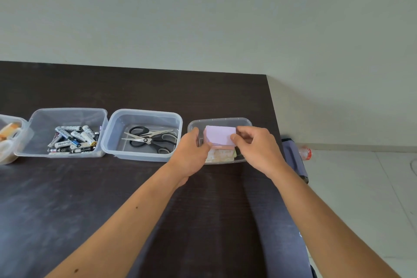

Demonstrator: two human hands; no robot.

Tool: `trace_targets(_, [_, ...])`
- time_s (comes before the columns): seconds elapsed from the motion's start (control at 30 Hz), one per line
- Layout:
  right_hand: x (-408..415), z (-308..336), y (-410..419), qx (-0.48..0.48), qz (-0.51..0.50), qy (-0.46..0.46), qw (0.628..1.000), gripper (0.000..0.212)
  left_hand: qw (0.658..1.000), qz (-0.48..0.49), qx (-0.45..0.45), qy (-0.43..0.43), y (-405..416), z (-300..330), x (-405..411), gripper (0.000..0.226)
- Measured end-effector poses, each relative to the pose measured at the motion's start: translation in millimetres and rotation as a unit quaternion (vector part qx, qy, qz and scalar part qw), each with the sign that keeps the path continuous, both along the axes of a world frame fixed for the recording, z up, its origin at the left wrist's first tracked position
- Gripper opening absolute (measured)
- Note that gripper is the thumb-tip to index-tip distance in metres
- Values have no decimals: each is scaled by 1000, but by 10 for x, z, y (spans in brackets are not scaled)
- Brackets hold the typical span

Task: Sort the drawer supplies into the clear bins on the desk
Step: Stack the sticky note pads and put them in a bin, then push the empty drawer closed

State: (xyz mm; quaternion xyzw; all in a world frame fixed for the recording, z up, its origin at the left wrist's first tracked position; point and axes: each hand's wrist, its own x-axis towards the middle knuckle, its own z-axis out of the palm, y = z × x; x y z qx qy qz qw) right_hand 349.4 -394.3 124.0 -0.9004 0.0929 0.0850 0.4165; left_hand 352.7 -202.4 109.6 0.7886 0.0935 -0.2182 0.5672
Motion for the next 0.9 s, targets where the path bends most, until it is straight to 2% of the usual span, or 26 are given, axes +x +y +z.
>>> trace_targets(0.07, [-40,24,-8,7,-19,-12,1000,38,999,23,-37,-4,13,86,-60,8])
trace_targets(0.17, [-123,64,-13,12,-30,-27,999,37,997,22,-67,-23,60,191,-191,38])
trace_targets(0.23, [-200,102,-16,17,-30,-35,999,36,995,34,-78,-49,95,239,-277,42])
trace_targets(0.37, [-424,215,-30,35,-29,-55,997,36,989,74,-96,-88,208,289,-487,29])
trace_targets(0.47, [-693,303,-33,62,-30,-70,995,34,984,102,-109,-99,313,353,-708,47])
trace_targets(0.57, [-1024,354,-26,96,-35,-79,992,31,979,117,-124,-112,438,361,-1012,46])
trace_targets(0.9, [-2416,200,88,135,-14,-72,988,30,976,61,-179,-109,895,24,-2475,44])
